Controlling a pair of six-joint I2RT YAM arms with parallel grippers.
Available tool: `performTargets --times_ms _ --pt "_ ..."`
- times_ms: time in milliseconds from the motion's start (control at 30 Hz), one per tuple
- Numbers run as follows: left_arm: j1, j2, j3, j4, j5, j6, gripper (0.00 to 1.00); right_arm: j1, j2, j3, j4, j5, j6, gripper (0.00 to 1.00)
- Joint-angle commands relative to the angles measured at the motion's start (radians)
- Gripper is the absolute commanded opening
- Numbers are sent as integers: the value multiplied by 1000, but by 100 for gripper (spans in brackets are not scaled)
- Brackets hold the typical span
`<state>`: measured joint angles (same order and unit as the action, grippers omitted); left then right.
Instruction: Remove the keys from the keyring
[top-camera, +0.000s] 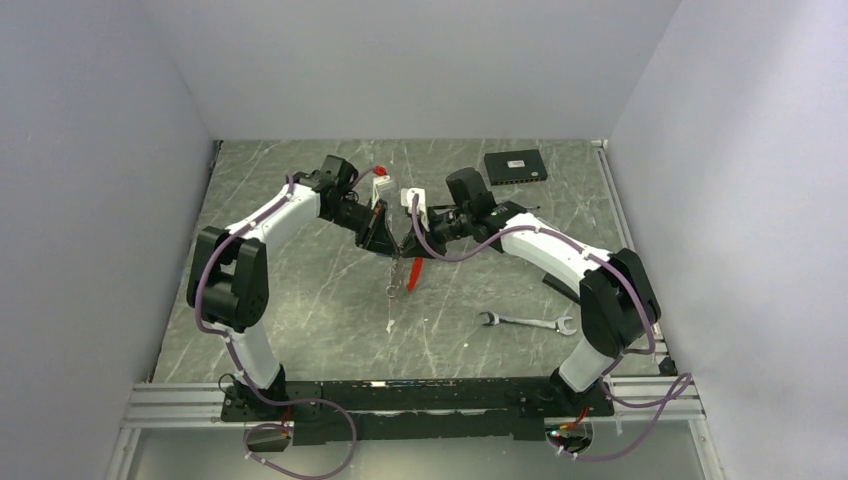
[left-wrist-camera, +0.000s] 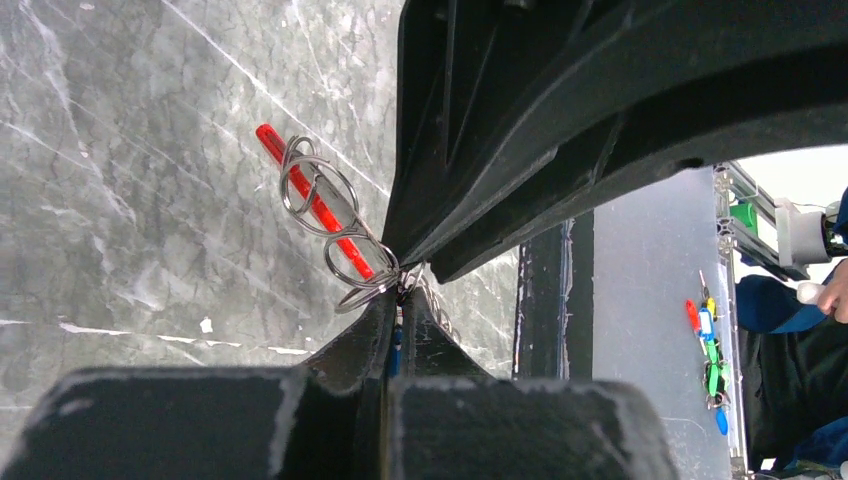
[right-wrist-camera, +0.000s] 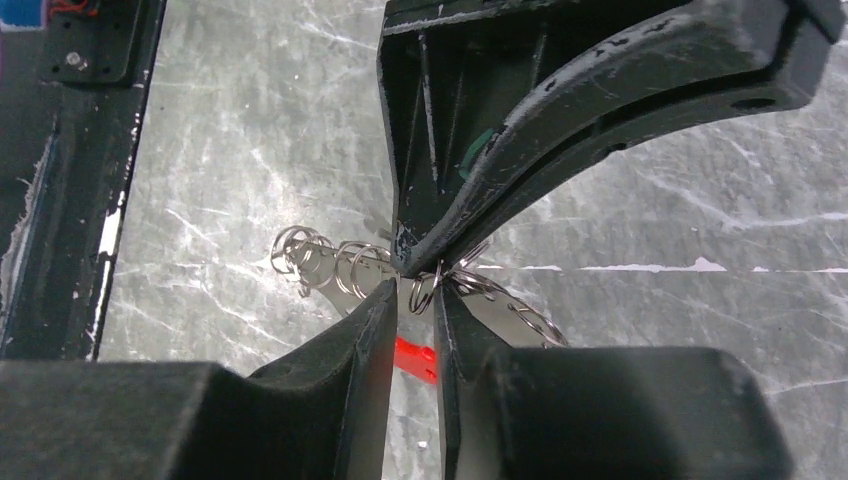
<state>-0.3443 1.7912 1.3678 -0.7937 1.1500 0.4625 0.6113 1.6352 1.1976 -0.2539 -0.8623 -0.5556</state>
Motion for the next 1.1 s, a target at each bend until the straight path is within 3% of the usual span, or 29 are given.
performTargets --times_ms 0,233,333,400,533,667,1067 --pt "-15 -6 58 -1 46 -7 0 33 14 26 -20 9 -68 22" --pt "-20 1 58 -2 31 -6 0 41 20 46 -41 20 -80 21" --pt "-21 8 71 -18 43 -4 0 44 27 55 -36 27 -75 0" --pt "-13 10 79 -33 44 2 3 38 21 47 -13 32 -60 0" --pt "49 -2 60 -6 97 -28 23 4 0 29 65 -10 22 0" --pt "84 -20 37 48 136 -52 30 -11 -1 24 120 -49 85 0" --pt "93 -163 -108 249 163 -47 28 -16 18 -25 221 -80 155 0"
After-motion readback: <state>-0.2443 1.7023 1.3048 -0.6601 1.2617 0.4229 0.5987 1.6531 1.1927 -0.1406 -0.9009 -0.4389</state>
